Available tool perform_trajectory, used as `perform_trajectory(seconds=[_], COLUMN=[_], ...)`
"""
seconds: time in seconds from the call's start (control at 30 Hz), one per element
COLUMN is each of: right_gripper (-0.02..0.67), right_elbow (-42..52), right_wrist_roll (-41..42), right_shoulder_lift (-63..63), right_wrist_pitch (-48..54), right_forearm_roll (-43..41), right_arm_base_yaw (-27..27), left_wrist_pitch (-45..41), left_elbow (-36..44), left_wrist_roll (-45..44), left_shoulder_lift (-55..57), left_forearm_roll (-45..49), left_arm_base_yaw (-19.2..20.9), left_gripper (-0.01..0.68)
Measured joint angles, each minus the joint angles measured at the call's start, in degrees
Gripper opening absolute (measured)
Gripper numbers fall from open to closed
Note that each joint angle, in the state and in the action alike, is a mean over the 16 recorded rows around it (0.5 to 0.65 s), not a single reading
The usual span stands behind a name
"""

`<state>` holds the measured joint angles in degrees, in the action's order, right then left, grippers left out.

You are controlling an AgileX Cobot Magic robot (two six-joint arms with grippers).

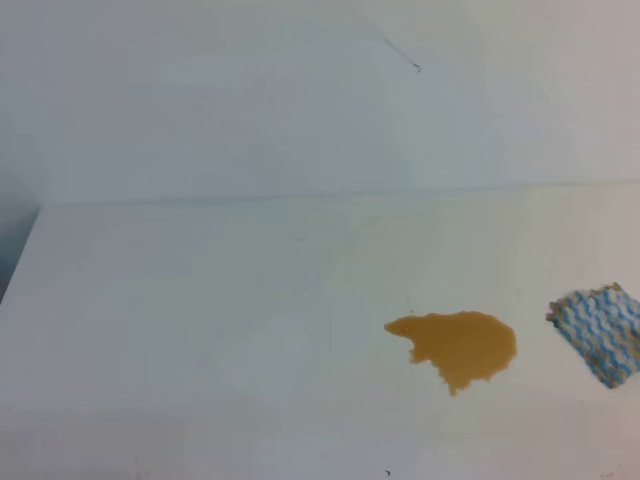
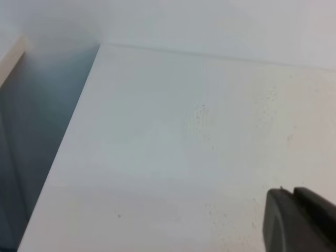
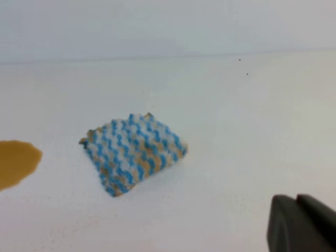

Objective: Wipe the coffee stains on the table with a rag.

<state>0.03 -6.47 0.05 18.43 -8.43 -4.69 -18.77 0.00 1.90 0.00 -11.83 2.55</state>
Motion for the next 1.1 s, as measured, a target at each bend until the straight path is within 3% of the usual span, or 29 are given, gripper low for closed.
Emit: perform_trajectory(seconds=[0.7,1.1], right_gripper=[-0.004,-0.004], right_elbow=[-0.01,-0.01], right_wrist_roll=[0.0,0.08], right_shoulder_lift=[0.0,0.0], right_wrist_pitch=[-1.81,-23.34], right_forearm_roll=[-0.06,-0.2], right_arm_base_yaw=[0.0,0.0], left_wrist_pitch=[0.0,0.0], left_elbow=[0.0,0.0], left_wrist_roll=[0.0,0.0], left_shoulder_lift=[-0.4,-1.3], left_forearm_roll=[0.0,0.0], left_arm_base_yaw=[0.0,0.0], left_gripper=[-0.001,-0.001])
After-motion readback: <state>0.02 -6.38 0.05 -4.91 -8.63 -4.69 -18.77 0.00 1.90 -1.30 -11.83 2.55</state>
